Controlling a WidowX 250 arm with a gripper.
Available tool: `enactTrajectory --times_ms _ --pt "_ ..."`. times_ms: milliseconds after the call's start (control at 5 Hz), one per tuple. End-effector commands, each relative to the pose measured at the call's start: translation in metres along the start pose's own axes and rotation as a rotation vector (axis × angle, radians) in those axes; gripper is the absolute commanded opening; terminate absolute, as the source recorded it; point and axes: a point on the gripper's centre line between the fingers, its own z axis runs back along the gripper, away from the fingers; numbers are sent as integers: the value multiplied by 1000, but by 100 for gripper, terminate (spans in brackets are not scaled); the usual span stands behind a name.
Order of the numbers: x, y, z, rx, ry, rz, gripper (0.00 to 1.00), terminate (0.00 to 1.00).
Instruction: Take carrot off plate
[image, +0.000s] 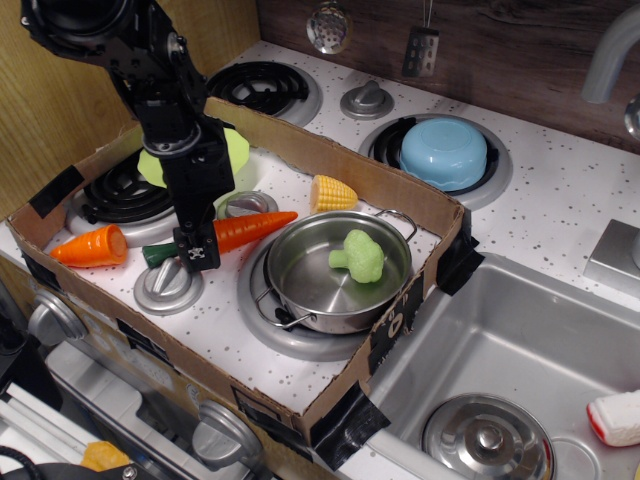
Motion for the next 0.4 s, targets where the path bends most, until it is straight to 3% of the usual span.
enactTrajectory --times_ms 0,200 --pt "24 12 59 178 8 -68 100 0" --pt "31 15 71 200 26 -52 100 0"
